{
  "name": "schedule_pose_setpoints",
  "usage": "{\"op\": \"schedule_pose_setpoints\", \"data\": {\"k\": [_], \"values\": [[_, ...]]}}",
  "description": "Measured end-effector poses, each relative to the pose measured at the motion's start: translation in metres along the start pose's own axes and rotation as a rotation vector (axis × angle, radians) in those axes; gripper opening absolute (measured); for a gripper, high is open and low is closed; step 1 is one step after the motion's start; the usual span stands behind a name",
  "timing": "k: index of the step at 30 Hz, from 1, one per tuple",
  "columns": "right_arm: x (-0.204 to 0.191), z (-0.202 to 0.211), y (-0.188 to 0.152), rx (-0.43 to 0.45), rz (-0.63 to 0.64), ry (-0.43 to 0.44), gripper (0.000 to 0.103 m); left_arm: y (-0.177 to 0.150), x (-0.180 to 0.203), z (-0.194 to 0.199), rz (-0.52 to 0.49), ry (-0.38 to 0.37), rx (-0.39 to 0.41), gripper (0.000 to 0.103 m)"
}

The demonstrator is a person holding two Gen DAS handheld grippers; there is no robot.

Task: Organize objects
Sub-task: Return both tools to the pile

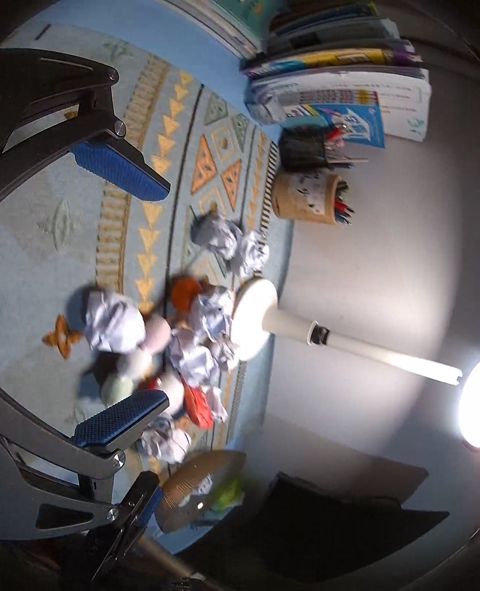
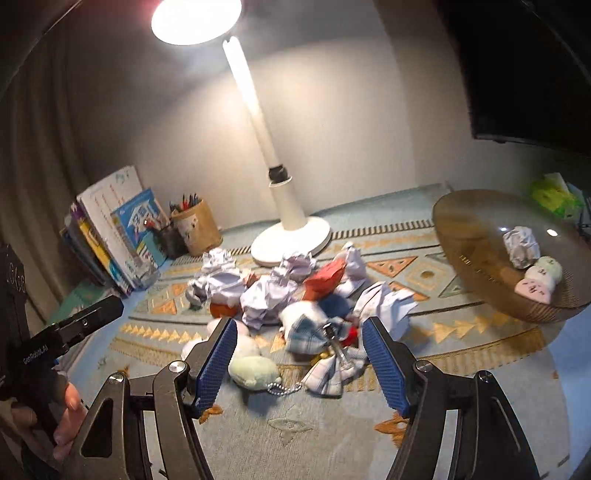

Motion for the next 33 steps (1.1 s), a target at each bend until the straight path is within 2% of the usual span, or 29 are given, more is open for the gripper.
{"op": "schedule_pose_setpoints", "data": {"k": [5, 6, 8, 10, 19, 30, 33], "values": [[-0.005, -0.024, -0.019, -0.039, 0.059, 0.006, 0.069, -0.032, -0.014, -0.032, 0.023, -0.032, -0.041, 0.102], [-0.003, -0.029, -0.024, -0.051, 0.055, 0.011, 0.069, -0.035, -0.016, -0.036, 0.033, -0.037, -0.076, 0.1], [-0.002, -0.038, -0.029, -0.1, 0.058, 0.004, 0.069, -0.034, -0.017, -0.032, 0.045, -0.085, -0.056, 0.1], [-0.002, -0.035, -0.027, -0.076, 0.058, 0.032, 0.069, -0.034, -0.016, -0.031, 0.045, -0.084, -0.055, 0.1], [0.004, -0.043, -0.028, -0.119, 0.006, 0.108, 0.069, -0.038, 0.004, -0.03, -0.044, -0.115, -0.056, 0.1], [0.0, -0.044, -0.031, -0.137, 0.012, 0.136, 0.069, -0.039, 0.003, -0.032, -0.032, -0.149, -0.077, 0.1], [-0.004, -0.045, -0.031, -0.142, 0.031, 0.131, 0.069, -0.039, 0.005, -0.038, -0.04, -0.159, -0.111, 0.1]]}}
Point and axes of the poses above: each gripper's, at about its wrist camera, not at the fingertips, and z roughly against the way its jaws point, x to its right, y to its top, the point moved 3 cm from there along -z, roughly the way its jaws point, and after that the axes turned 4 degrees about -z, right-handed, at the moved point
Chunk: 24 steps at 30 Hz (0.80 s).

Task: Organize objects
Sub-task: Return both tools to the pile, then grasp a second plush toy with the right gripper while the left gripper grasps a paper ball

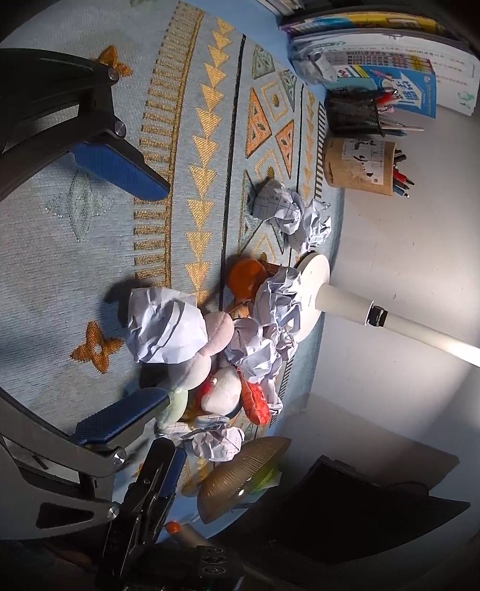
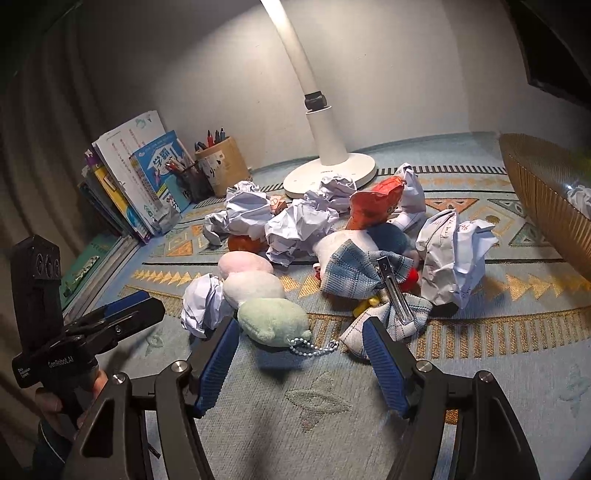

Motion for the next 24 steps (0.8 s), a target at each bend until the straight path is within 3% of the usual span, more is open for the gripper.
{"op": "schedule_pose_setpoints", "data": {"k": [3, 7, 9, 11, 16, 18, 24], "values": [[-0.006, -0.006, 0.0, -0.043, 0.028, 0.016, 0.061, 0.001, 0.002, -0.013, -0.007, -0.021, -0.073, 0.1], [-0.014, -0.021, 0.005, -0.121, 0.03, 0.056, 0.052, 0.005, 0.002, -0.028, 0.03, -0.105, -0.138, 0.084], [-0.019, -0.027, 0.011, -0.144, 0.048, 0.055, 0.052, 0.005, 0.002, -0.038, 0.037, -0.121, -0.179, 0.082], [-0.019, -0.034, 0.014, -0.155, 0.049, 0.042, 0.052, 0.005, 0.004, -0.045, 0.038, -0.14, -0.207, 0.071], [-0.013, -0.052, 0.012, -0.215, -0.011, 0.088, 0.052, 0.008, 0.008, -0.05, 0.042, -0.155, -0.208, 0.059], [-0.013, -0.057, 0.011, -0.229, -0.014, 0.066, 0.047, 0.007, 0.009, -0.053, 0.048, -0.171, -0.22, 0.047], [-0.023, -0.023, 0.009, -0.116, 0.015, 0.029, 0.042, 0.006, 0.006, -0.032, 0.056, -0.15, -0.148, 0.045]]}}
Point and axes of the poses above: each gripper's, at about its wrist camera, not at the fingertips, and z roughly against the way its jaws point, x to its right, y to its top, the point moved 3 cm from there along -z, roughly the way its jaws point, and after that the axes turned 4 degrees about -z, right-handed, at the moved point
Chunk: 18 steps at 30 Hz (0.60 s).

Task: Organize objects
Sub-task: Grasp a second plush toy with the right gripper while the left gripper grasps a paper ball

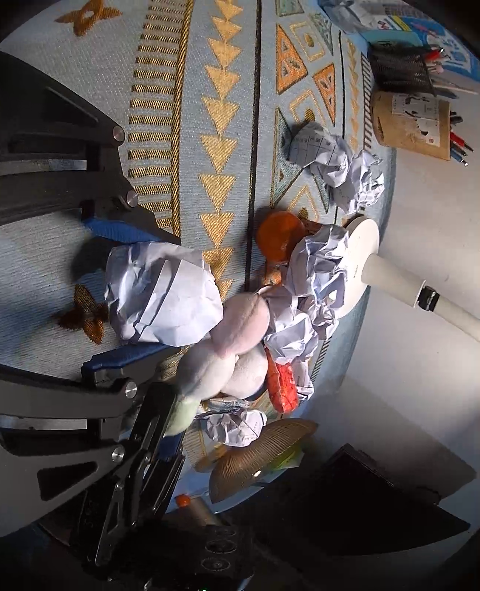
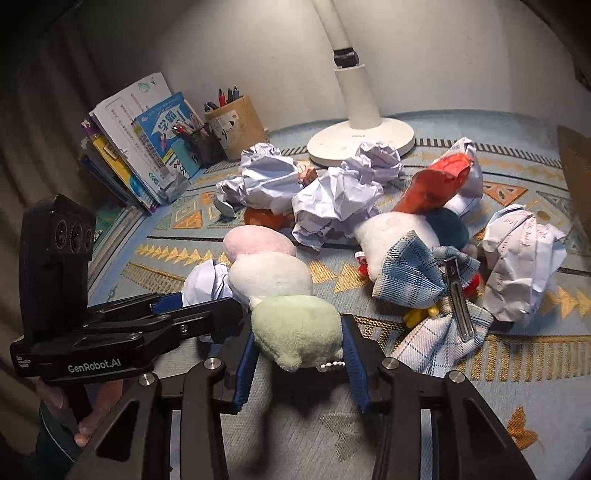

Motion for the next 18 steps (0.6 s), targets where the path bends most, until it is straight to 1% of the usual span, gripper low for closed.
{"op": "schedule_pose_setpoints", "data": {"k": [1, 3, 4, 5, 7, 9, 11, 12, 13, 15, 17, 18], "values": [[-0.002, 0.01, -0.002, 0.022, 0.006, -0.029, 0.042, -0.001, -0.001, 0.006, 0.002, 0.013, 0.021, 0.045], [-0.005, 0.028, -0.007, 0.063, 0.031, -0.145, 0.042, -0.003, -0.005, 0.015, 0.006, 0.05, 0.064, 0.045], [-0.006, 0.035, -0.011, 0.072, 0.037, -0.21, 0.042, -0.004, -0.007, 0.019, 0.017, 0.052, 0.086, 0.045], [-0.007, 0.04, -0.016, 0.072, 0.035, -0.251, 0.042, -0.004, -0.009, 0.022, 0.029, 0.044, 0.108, 0.045], [-0.008, 0.046, -0.027, 0.06, 0.014, -0.302, 0.043, -0.004, -0.011, 0.029, 0.035, 0.062, 0.152, 0.045], [-0.004, 0.046, -0.038, 0.037, -0.024, -0.344, 0.043, -0.004, -0.012, 0.031, 0.04, 0.067, 0.168, 0.045], [-0.002, 0.045, -0.046, 0.02, -0.057, -0.354, 0.044, -0.004, -0.012, 0.031, 0.038, 0.058, 0.169, 0.045], [-0.003, 0.043, -0.049, 0.005, -0.059, -0.353, 0.046, -0.004, -0.012, 0.031, 0.04, 0.05, 0.167, 0.045], [-0.005, 0.041, -0.052, -0.016, -0.05, -0.334, 0.047, -0.004, -0.013, 0.031, 0.043, 0.046, 0.166, 0.045], [-0.008, 0.041, -0.057, -0.045, -0.037, -0.263, 0.049, -0.005, -0.014, 0.031, 0.048, 0.041, 0.168, 0.045], [-0.01, 0.045, -0.061, -0.064, -0.028, -0.172, 0.051, -0.006, -0.013, 0.033, 0.049, 0.032, 0.174, 0.045], [-0.01, 0.046, -0.062, -0.066, -0.035, -0.143, 0.054, -0.007, -0.013, 0.033, 0.048, 0.031, 0.176, 0.045]]}}
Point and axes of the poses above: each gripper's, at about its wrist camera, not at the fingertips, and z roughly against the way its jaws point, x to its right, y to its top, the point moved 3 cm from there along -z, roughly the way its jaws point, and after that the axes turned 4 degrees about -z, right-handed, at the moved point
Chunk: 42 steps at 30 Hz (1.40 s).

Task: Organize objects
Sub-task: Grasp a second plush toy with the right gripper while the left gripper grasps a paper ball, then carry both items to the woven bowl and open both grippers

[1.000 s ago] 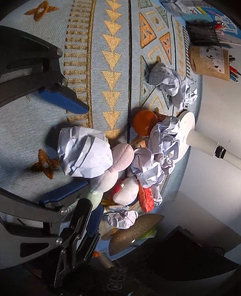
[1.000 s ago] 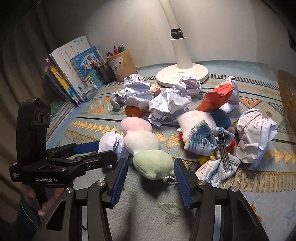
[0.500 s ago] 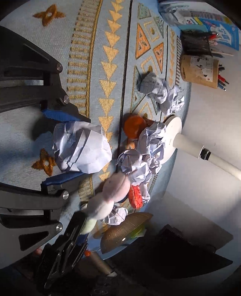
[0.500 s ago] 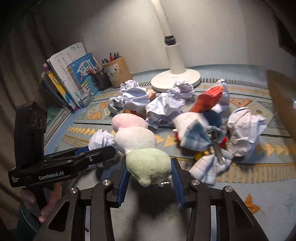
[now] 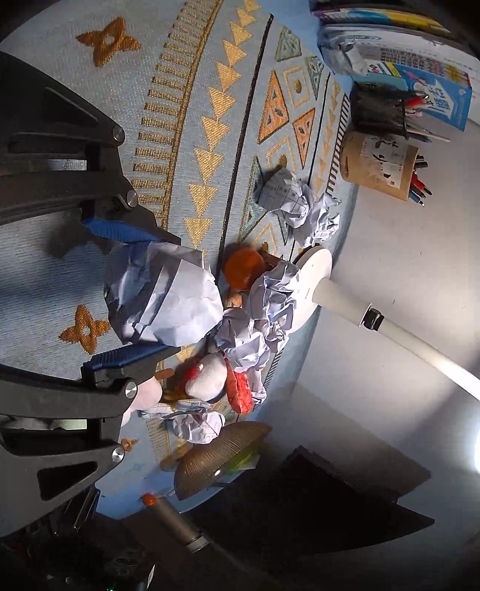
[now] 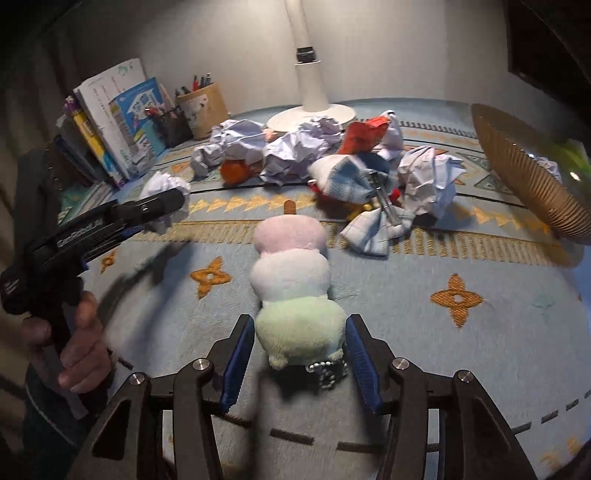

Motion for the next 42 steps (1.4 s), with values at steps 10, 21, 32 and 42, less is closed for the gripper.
{"op": "schedule_pose_setpoints", "data": {"k": [10, 21, 32, 42], "values": [[-0.006, -0.023, 0.013, -0.007, 0.097, -0.022, 0.063, -0.002, 0.002, -0.002, -0.007, -0.005, -0.005, 0.045], [-0.006, -0.018, 0.017, 0.039, 0.066, -0.032, 0.046, -0.003, 0.006, -0.007, -0.021, 0.002, -0.03, 0.045], [0.039, 0.111, 0.052, 0.334, -0.023, -0.069, 0.046, 0.036, 0.103, 0.007, -0.105, -0.091, 0.047, 0.045], [0.177, 0.187, 0.113, 0.604, -0.366, -0.278, 0.046, 0.123, 0.237, -0.085, -0.134, -0.28, -0.055, 0.045]]}}
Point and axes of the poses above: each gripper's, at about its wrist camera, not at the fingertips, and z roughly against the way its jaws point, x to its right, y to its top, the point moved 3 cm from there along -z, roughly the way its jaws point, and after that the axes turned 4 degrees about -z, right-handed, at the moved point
